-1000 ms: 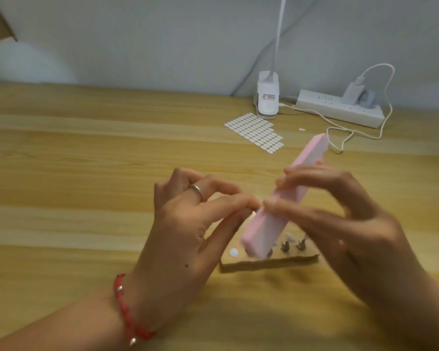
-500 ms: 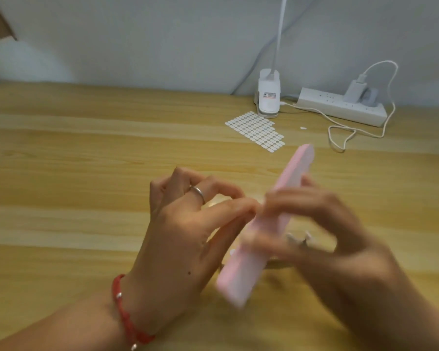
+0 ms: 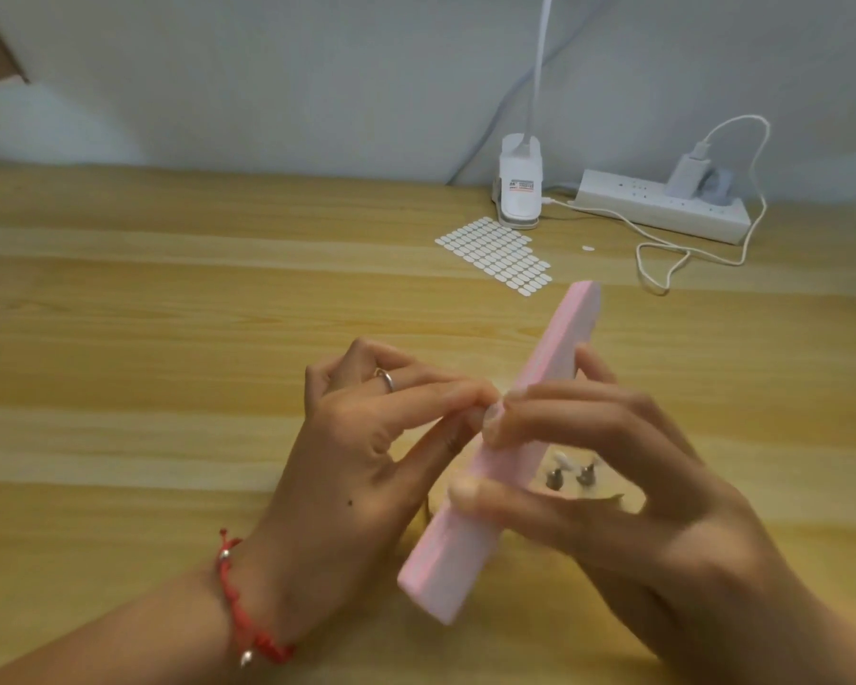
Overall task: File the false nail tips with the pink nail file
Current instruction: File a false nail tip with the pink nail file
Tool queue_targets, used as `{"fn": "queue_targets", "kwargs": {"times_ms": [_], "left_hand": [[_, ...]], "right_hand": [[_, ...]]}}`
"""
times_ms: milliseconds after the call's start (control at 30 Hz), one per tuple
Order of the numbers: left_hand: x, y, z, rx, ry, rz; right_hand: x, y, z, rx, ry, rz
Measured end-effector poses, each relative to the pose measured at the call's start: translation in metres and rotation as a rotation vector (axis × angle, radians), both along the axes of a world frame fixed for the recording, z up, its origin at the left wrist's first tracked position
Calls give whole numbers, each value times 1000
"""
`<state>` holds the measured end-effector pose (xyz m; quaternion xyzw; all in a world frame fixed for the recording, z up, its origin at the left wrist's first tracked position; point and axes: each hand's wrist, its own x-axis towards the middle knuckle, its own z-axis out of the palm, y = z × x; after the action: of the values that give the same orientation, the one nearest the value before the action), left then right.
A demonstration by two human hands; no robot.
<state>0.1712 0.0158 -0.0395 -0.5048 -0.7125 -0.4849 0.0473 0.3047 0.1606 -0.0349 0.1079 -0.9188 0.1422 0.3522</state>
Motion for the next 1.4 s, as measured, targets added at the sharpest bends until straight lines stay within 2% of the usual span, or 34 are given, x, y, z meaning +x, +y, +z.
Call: {"fn": "queue_targets", "kwargs": {"times_ms": [133, 233, 367, 467, 600, 700, 800, 867, 933, 1067, 1167, 1300, 1400], "left_hand": [[-1, 0, 0, 23, -10, 12], [1, 0, 0, 19, 3, 3], [1, 1, 0, 23, -3, 25], [2, 2, 0, 28, -34, -12], [2, 2, -2, 65, -132, -33], [3, 1, -3, 100, -250, -98], [2, 2, -5, 110, -320, -130], [1, 4, -5, 118, -338, -138], [1, 4, -6, 134, -342, -147], [-1, 3, -5, 151, -302, -131], [-1, 2, -4, 155, -264, -125], [1, 3, -6, 146, -210, -156], [1, 3, -4, 171, -194, -126]], "right_hand": [[-3, 8, 6, -59, 15, -74], [0, -2, 0, -5, 6, 15], [-3, 8, 5, -52, 21, -75], [-1, -2, -2, 1, 21, 28], [-4, 10, 4, -6, 44, -59], [-3, 4, 1, 56, 42, 35], [-4, 13, 6, 38, 66, -57], [-3, 8, 3, 18, 59, -26], [-2, 2, 0, 53, 45, 28], [-5, 8, 5, 9, 48, -68], [0, -6, 1, 9, 45, 59], [-3, 7, 9, -28, 74, -66], [0, -3, -1, 14, 59, 36]]}}
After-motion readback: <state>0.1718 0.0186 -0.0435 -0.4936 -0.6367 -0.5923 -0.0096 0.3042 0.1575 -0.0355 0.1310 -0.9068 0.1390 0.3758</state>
